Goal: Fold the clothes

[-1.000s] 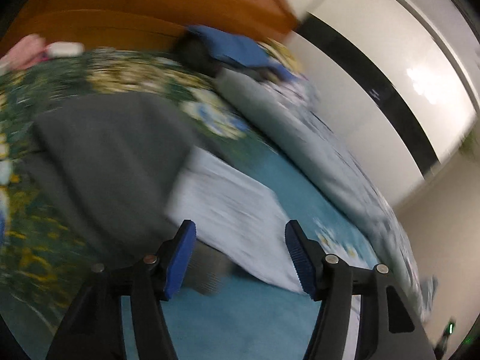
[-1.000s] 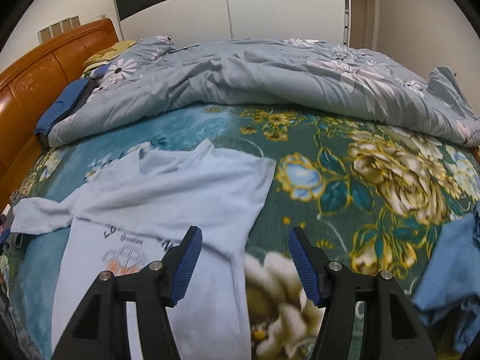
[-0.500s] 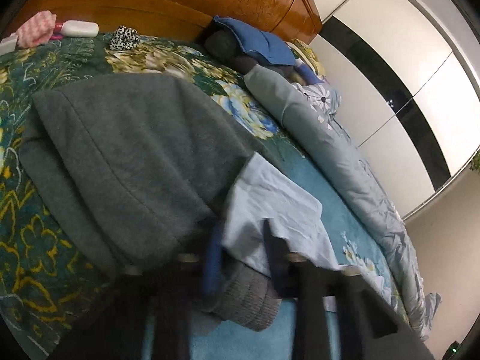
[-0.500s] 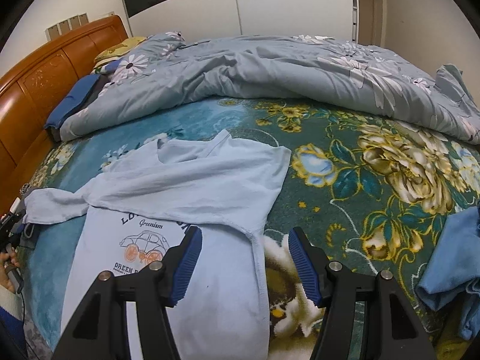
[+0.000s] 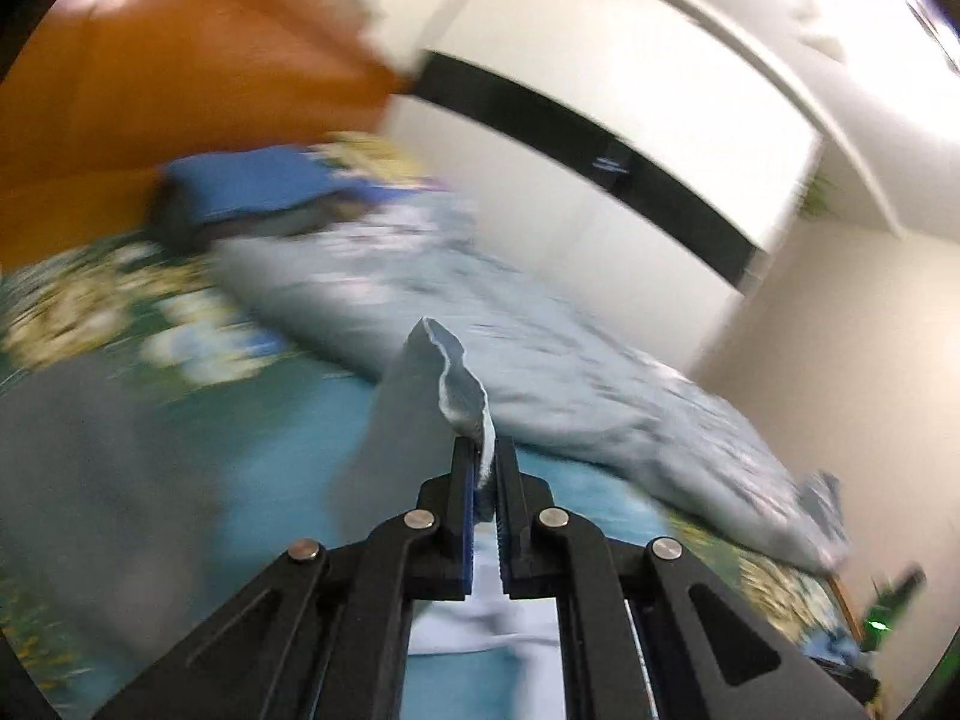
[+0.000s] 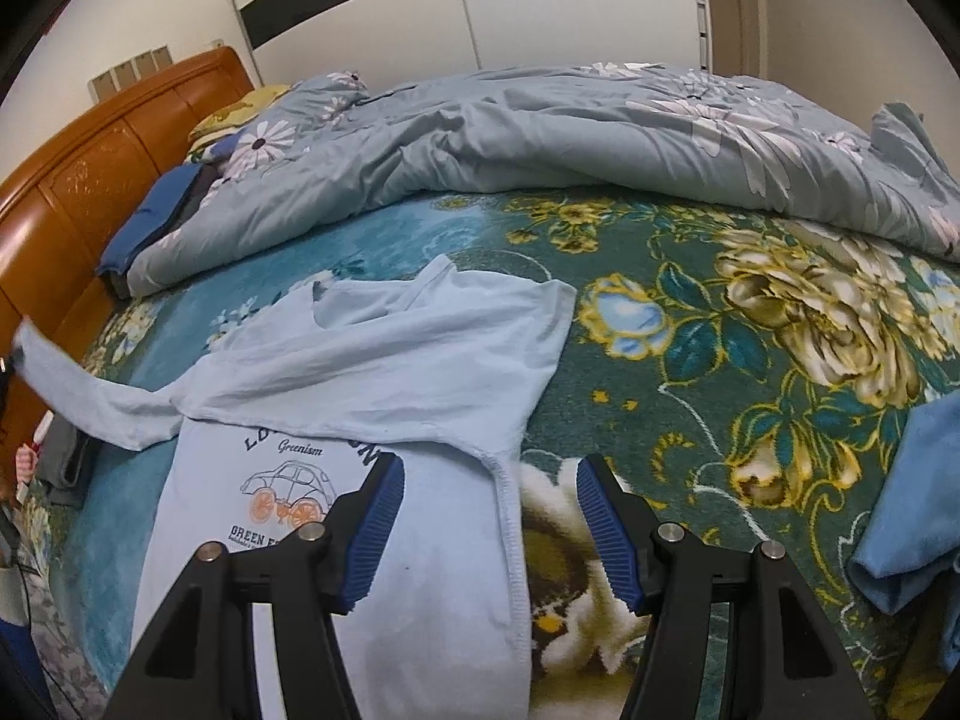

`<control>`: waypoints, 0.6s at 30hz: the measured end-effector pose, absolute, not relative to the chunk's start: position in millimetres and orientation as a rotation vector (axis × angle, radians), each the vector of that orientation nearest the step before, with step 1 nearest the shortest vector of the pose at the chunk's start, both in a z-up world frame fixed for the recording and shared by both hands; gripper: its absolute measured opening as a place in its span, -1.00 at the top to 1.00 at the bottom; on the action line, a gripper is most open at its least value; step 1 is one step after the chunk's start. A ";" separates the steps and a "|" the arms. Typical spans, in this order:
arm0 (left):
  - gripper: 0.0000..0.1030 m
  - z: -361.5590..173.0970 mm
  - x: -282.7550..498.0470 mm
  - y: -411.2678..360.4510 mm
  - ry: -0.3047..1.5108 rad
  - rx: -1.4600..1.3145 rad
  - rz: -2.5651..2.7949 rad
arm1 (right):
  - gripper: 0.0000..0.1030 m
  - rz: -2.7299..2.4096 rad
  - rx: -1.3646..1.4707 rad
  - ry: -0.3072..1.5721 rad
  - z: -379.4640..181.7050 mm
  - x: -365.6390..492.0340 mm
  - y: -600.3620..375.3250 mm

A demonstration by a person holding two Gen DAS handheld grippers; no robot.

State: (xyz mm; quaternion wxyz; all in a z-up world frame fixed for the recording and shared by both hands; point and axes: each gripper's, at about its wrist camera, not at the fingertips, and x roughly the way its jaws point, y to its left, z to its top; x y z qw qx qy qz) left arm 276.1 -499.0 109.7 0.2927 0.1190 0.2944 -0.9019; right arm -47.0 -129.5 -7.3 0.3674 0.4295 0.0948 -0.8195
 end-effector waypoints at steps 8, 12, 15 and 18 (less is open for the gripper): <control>0.89 112.7 95.8 -405.4 0.772 0.567 -2.660 | -0.24 -2.135 1.122 0.197 -13.5 -61.8 -95.2; 0.89 64.9 28.6 -358.0 0.784 0.803 -2.674 | -0.24 -2.154 1.146 0.179 -21.3 -70.0 -78.3; 0.89 24.9 -7.0 -322.9 0.743 0.971 -2.665 | -0.24 -2.163 1.175 0.175 -29.8 -74.2 -66.4; 0.89 -11.5 -22.3 -299.5 0.770 1.090 -2.634 | -0.24 -2.169 1.205 0.171 -38.3 -77.4 -55.9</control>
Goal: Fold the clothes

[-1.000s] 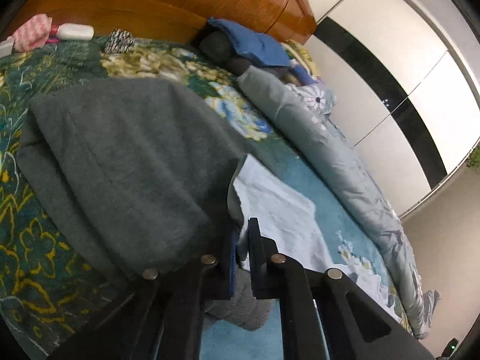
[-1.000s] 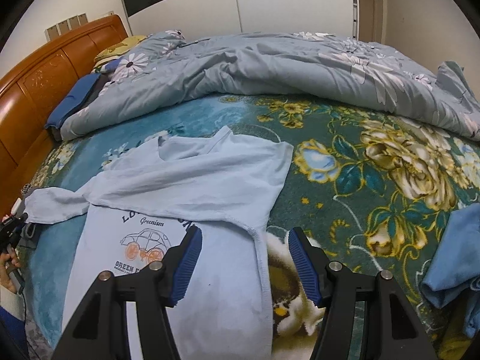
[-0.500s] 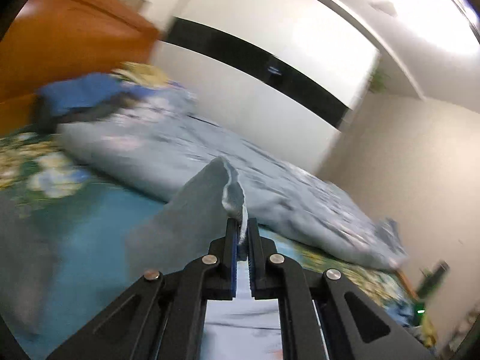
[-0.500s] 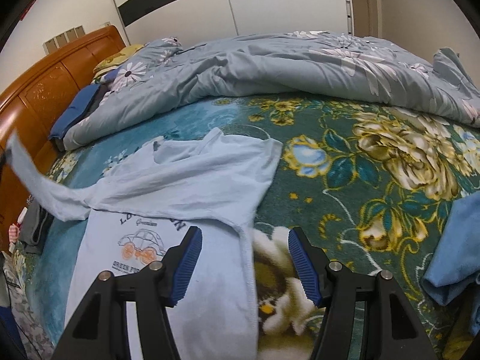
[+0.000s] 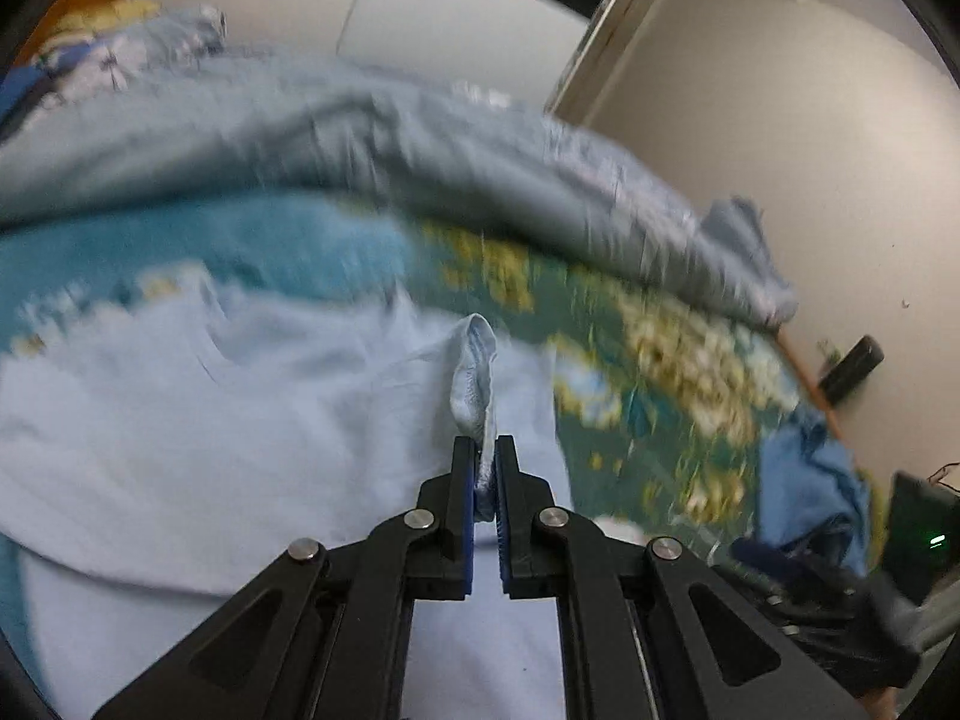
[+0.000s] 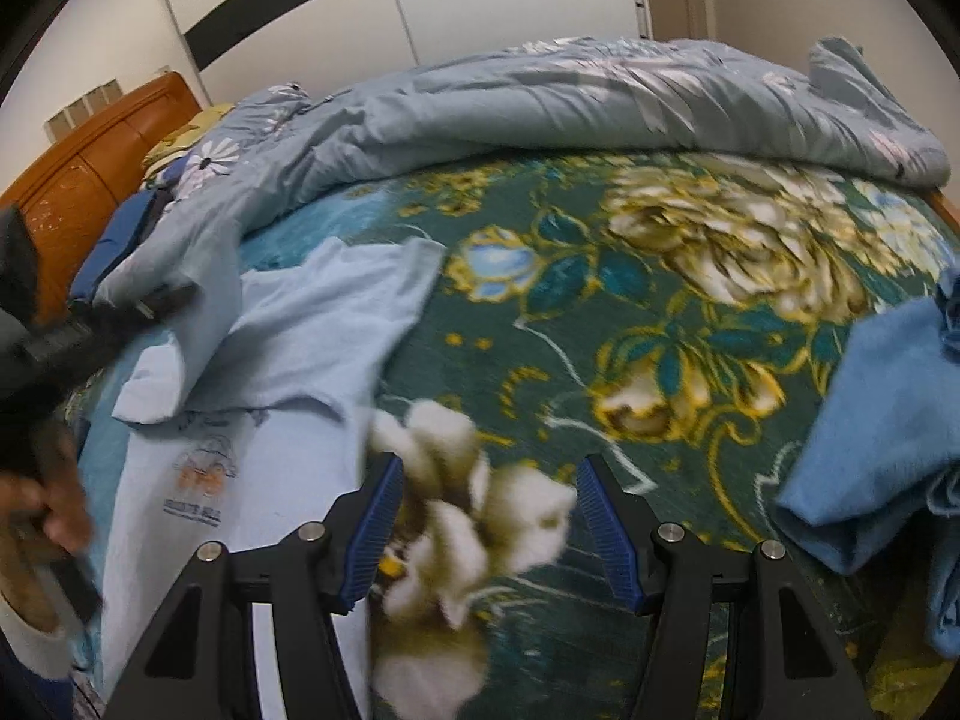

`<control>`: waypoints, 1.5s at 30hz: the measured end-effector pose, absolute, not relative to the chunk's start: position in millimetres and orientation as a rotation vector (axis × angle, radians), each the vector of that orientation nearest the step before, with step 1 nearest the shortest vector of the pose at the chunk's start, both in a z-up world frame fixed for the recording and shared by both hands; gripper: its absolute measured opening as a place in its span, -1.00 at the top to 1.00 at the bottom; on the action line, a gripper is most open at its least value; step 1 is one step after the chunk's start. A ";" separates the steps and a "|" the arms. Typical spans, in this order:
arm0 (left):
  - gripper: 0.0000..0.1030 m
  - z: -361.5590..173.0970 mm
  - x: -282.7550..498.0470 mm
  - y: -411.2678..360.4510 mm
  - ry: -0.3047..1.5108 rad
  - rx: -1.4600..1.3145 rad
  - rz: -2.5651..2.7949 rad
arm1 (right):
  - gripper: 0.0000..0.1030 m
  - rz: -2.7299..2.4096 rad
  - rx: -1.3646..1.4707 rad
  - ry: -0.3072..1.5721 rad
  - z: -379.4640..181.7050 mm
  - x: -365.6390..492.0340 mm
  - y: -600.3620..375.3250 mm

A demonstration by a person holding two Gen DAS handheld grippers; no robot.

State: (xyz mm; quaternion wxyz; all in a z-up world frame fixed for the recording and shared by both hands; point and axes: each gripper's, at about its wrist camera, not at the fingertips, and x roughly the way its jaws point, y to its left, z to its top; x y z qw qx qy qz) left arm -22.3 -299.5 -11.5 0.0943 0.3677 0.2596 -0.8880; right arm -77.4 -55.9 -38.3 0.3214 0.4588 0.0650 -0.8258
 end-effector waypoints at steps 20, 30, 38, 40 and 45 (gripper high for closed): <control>-0.15 4.3 83.6 -336.3 0.573 1.119 -2.685 | -0.24 -2.034 1.114 0.103 -17.5 -70.9 -124.8; -0.15 -42.2 171.2 -428.7 0.388 1.089 -2.431 | -0.24 -1.956 1.250 0.089 -54.8 -98.5 -210.0; 0.11 -51.3 165.2 -438.6 0.466 1.043 -2.481 | 0.16 -1.935 1.280 0.032 -63.9 -109.7 -218.9; 0.32 -51.9 166.1 -441.8 0.499 1.029 -2.494 | 0.44 -1.924 1.275 0.044 -62.0 -108.5 -221.8; 0.90 -51.5 168.3 -447.3 0.533 1.000 -2.497 | 0.88 -1.920 1.254 0.117 -53.1 -102.7 -232.7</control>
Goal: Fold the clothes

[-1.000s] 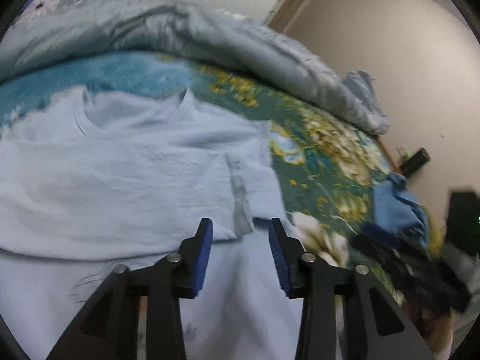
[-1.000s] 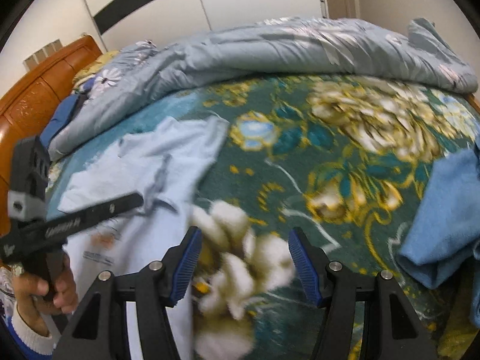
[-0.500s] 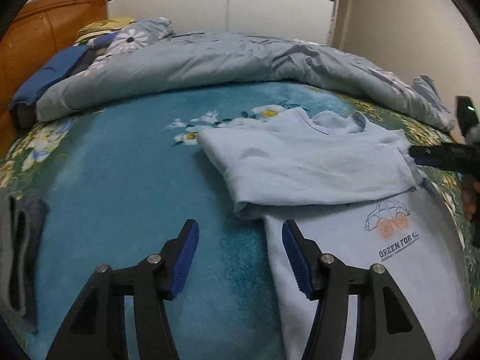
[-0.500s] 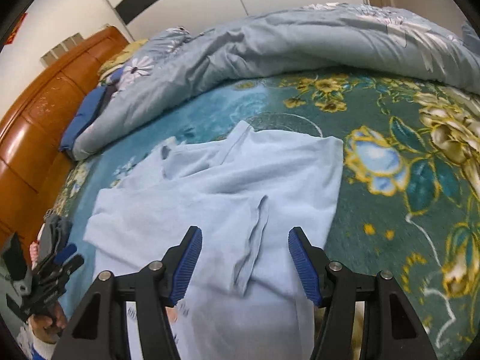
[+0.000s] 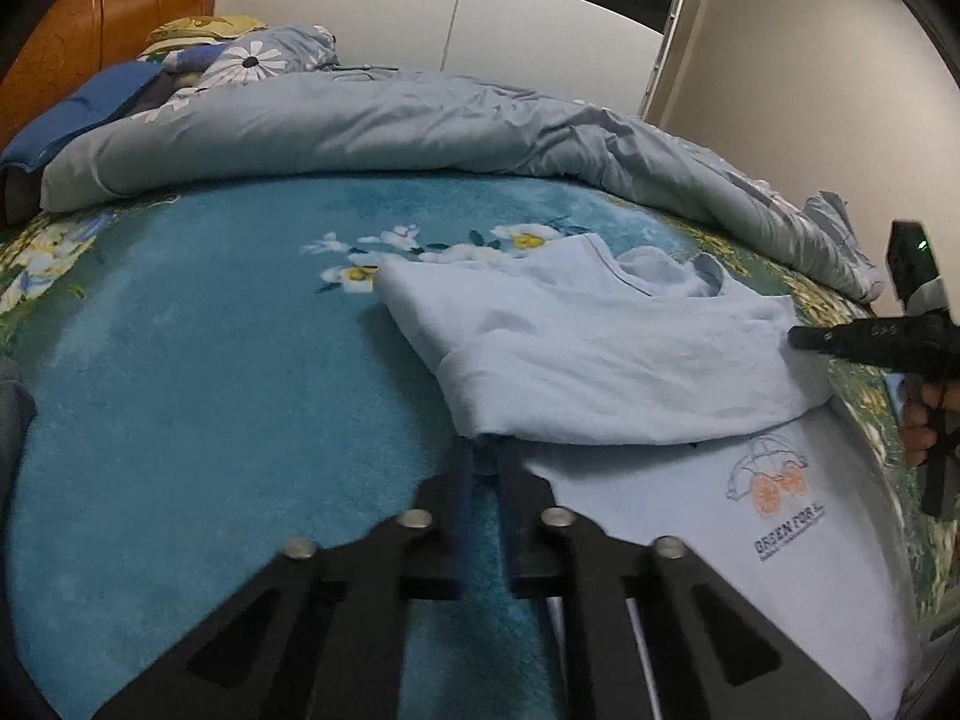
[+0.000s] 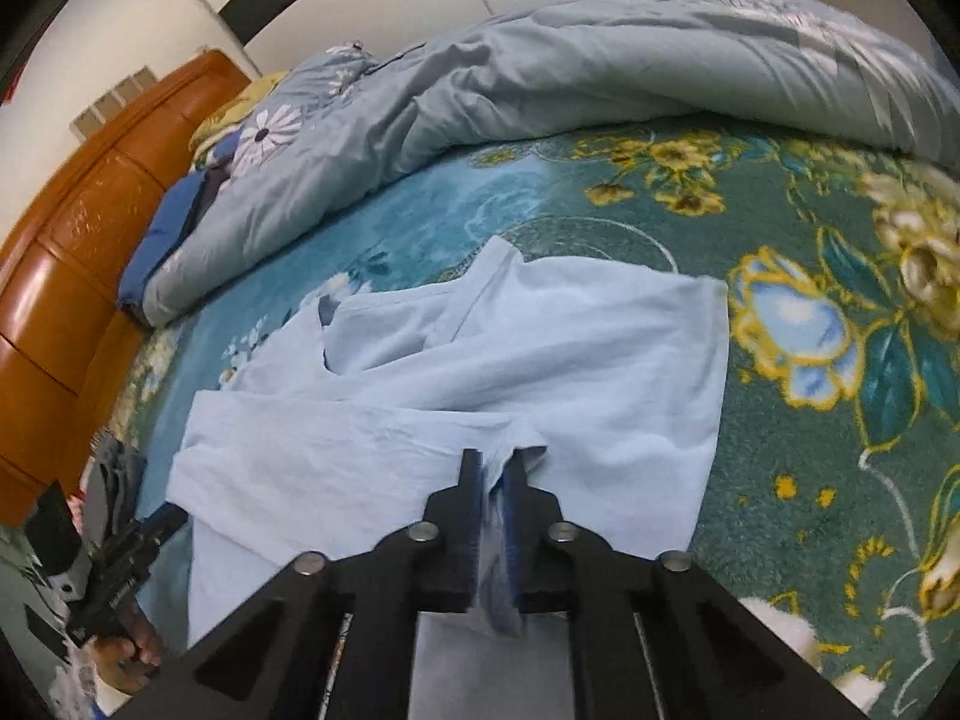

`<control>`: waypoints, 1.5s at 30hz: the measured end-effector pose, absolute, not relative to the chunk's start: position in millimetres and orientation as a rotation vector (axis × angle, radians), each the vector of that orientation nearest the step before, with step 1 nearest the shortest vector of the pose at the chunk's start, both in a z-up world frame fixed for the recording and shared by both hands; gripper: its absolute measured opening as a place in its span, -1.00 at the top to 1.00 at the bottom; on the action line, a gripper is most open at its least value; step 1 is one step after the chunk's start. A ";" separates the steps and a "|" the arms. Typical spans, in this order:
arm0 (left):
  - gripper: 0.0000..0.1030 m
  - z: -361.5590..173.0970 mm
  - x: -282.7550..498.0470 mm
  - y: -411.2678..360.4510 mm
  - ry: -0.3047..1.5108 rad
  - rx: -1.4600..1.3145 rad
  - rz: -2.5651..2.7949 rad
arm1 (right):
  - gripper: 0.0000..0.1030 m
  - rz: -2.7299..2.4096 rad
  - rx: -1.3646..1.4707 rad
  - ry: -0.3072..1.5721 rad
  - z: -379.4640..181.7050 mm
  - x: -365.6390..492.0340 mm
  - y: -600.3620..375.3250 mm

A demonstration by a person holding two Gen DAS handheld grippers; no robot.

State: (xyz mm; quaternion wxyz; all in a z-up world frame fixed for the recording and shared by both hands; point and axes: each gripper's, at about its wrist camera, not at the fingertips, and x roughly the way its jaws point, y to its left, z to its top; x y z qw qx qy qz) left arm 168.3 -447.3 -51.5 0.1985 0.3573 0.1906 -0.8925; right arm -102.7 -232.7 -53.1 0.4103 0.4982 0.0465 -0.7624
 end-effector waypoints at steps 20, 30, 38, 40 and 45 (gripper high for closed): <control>0.92 -46.2 156.3 -447.9 0.618 0.981 -2.483 | 0.89 -2.087 1.281 0.160 -61.1 -137.1 -198.7; 0.92 -51.6 152.2 -455.5 0.700 1.034 -2.435 | 0.80 -2.091 1.272 0.190 -58.9 -133.5 -201.9; 0.16 -46.3 182.5 -430.9 0.755 1.087 -2.434 | 0.41 -2.080 1.237 0.174 -32.8 -96.0 -146.7; 0.04 -47.7 202.8 -415.1 0.771 1.094 -2.436 | 0.41 -2.041 1.250 0.191 -36.5 -68.6 -122.1; -0.18 -52.7 251.3 -376.3 0.819 1.132 -2.456 | 0.41 -1.959 1.292 0.213 -52.7 5.7 -58.3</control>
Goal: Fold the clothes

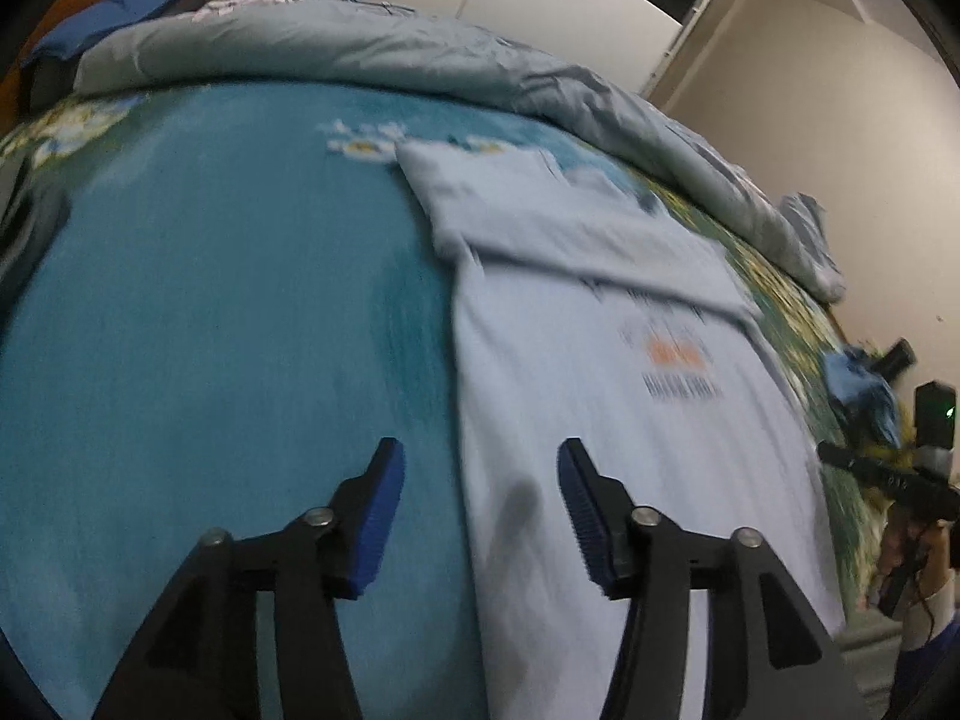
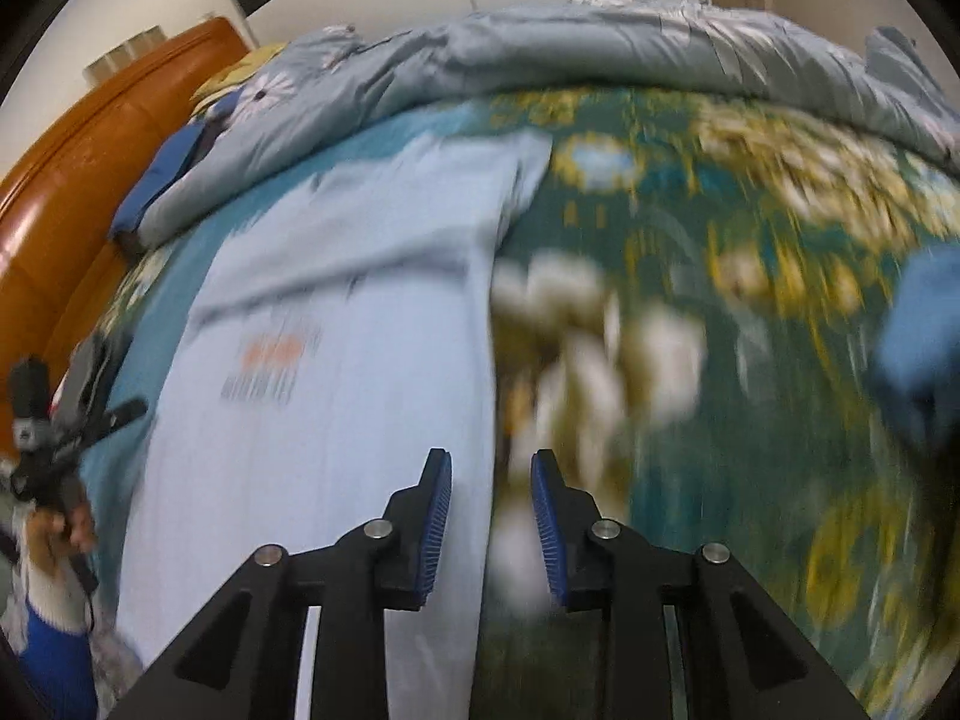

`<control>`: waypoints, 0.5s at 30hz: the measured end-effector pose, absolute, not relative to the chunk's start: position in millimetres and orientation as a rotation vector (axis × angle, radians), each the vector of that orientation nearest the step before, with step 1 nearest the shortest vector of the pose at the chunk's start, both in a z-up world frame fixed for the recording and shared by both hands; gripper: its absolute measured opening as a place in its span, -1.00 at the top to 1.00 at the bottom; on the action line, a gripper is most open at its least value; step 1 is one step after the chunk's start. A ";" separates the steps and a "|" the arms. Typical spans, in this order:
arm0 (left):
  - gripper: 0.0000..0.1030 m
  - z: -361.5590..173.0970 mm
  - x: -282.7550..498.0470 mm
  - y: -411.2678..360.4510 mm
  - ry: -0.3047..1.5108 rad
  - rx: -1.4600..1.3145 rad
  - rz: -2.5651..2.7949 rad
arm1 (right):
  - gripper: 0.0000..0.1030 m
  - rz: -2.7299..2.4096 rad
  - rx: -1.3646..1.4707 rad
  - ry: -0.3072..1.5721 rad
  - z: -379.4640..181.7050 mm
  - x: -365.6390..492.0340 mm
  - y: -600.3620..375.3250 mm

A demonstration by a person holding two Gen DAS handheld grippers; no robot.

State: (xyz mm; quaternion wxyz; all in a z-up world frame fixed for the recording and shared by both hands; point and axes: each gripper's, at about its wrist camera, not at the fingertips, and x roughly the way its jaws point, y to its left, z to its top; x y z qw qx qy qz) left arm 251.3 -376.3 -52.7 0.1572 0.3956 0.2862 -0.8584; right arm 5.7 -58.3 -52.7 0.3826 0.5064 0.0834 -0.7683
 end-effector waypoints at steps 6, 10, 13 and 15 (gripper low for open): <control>-0.36 -57.3 308.6 -342.4 0.909 1.134 -2.429 | 0.41 -1.952 1.319 0.097 -63.2 69.5 8.2; -0.44 -55.3 332.4 -321.1 0.867 1.148 -2.415 | 0.29 -1.959 1.311 0.072 -68.3 102.5 30.4; -0.46 -55.2 344.8 -302.3 0.806 1.170 -2.414 | 0.25 -1.978 1.281 0.088 -68.5 122.5 38.3; -0.46 -55.8 350.3 -294.4 0.772 1.169 -2.416 | 0.25 -1.980 1.273 0.076 -69.2 130.2 42.2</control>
